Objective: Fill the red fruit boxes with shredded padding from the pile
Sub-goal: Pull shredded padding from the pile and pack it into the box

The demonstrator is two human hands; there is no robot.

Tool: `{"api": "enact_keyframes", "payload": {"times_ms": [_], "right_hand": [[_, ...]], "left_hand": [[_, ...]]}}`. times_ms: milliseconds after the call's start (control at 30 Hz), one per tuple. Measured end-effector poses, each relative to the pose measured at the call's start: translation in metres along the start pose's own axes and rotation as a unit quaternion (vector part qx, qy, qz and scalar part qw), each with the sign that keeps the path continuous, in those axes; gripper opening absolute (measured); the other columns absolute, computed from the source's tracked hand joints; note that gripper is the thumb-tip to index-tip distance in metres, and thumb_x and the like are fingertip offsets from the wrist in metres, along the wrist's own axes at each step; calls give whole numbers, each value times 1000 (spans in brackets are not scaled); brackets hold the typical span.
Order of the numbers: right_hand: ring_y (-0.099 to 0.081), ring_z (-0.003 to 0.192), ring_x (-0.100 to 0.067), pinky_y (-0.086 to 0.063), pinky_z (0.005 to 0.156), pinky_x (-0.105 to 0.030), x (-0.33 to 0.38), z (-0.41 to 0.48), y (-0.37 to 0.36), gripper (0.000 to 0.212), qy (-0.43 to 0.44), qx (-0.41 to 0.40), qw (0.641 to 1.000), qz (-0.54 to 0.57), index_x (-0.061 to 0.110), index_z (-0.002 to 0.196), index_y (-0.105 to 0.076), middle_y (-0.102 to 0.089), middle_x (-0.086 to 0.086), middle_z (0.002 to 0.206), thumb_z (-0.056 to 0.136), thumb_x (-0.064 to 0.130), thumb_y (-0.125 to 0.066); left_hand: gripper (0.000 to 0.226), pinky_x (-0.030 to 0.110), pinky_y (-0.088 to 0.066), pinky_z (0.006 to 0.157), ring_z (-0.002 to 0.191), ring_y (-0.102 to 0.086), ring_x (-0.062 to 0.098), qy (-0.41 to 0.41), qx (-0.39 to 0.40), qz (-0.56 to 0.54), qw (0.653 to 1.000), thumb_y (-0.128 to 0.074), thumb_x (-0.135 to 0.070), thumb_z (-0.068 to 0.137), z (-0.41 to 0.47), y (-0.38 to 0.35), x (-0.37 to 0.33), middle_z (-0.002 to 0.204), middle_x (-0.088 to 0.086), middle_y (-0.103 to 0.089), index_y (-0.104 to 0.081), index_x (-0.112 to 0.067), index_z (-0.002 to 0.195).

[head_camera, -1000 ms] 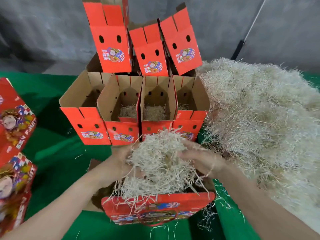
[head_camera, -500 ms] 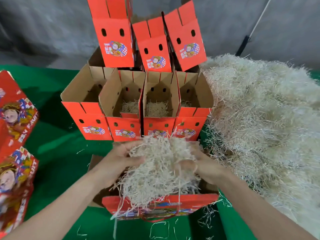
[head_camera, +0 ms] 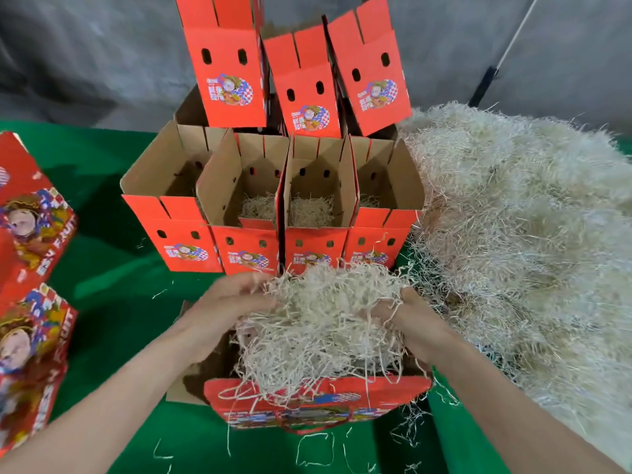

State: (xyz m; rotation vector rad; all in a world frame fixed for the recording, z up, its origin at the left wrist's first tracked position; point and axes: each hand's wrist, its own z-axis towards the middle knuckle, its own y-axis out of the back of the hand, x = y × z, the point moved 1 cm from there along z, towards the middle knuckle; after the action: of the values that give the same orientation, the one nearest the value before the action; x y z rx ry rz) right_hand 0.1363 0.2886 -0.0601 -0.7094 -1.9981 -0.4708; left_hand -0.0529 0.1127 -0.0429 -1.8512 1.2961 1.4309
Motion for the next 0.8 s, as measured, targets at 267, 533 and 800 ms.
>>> {"api": "enact_keyframes", "payload": {"times_ms": [267, 533, 800], "right_hand": [[-62, 104, -12, -50, 86, -24, 8, -9, -26, 30, 71, 85, 975, -191, 20, 105, -57, -68, 7, 97, 80, 9, -69], [-56, 101, -7, -41, 96, -26, 3, -12, 4, 101, -48, 66, 988, -132, 7, 141, -18, -55, 2, 120, 65, 18, -83], [-38, 129, -26, -31, 102, -47, 20, -15, -41, 91, -64, 86, 994, -22, 17, 133, -44, -38, -4, 144, 56, 53, -77]], "left_hand": [[18, 14, -39, 47, 50, -56, 5, 16, -89, 15, 996, -55, 9, 78, 10, -25, -6, 62, 1, -59, -59, -8, 81], [46, 41, -29, 105, 77, -53, 12, 61, -36, -81, 994, -60, 7, 71, 4, -4, 0, 96, 4, -60, -57, -12, 113], [39, 13, -40, 52, 53, -56, 4, -11, 70, 19, 997, -63, 7, 75, 3, -42, -13, 65, -9, -65, -58, -27, 95]]}}
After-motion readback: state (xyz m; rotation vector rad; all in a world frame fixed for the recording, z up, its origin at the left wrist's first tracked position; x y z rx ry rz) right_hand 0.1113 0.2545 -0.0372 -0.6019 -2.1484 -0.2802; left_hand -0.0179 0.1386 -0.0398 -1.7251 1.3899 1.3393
